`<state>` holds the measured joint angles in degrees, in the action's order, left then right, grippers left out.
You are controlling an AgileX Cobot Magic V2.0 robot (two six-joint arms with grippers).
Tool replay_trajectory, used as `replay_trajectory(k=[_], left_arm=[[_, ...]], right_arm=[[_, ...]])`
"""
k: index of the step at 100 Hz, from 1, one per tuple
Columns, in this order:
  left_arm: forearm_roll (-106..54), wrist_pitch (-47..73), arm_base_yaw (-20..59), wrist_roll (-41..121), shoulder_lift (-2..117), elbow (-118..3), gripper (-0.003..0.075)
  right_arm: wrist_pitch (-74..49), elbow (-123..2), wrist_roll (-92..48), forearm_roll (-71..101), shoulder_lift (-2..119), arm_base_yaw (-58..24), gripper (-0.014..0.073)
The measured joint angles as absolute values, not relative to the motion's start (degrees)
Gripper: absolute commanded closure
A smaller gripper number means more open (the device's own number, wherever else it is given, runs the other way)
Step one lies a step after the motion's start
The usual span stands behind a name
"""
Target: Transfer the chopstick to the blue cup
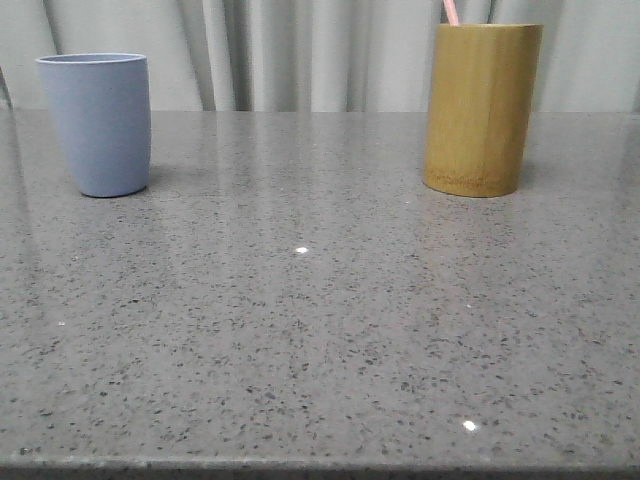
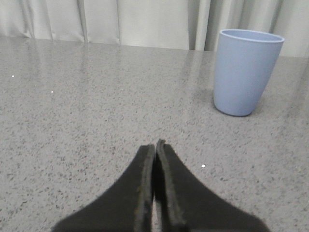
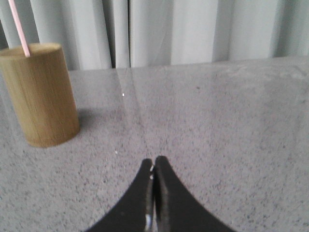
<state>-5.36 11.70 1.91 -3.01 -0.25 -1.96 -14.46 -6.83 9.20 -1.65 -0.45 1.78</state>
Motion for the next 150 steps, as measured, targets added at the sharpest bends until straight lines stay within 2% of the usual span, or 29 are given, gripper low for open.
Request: replay_trajectory(k=[28,78,105,150], left_arm=[[-5.72,18.99,1.91,-3.01,6.7,-14.33,0.0739],[-6.2,19.81,1.91,-3.01,27.31,-32.2,0.0739],[-6.89,20.88,1.91,-3.01,33.83,-35.98,0.0739],[-8.86,21.63,1.91,-3.01,34.96,-36.22,0.0738]], right_arm=[[-22.24,-18.12,9.31,-1.65,8.41,1.78,0.069],[-31.66,-35.16,9.22,0.0,29.81,1.78,0.069],[-32.3,-37.48,9.22,0.0,34.71,1.78,0.069],[-30.57,-37.51,9.22,0.0,34.76,1.78,0.0686]])
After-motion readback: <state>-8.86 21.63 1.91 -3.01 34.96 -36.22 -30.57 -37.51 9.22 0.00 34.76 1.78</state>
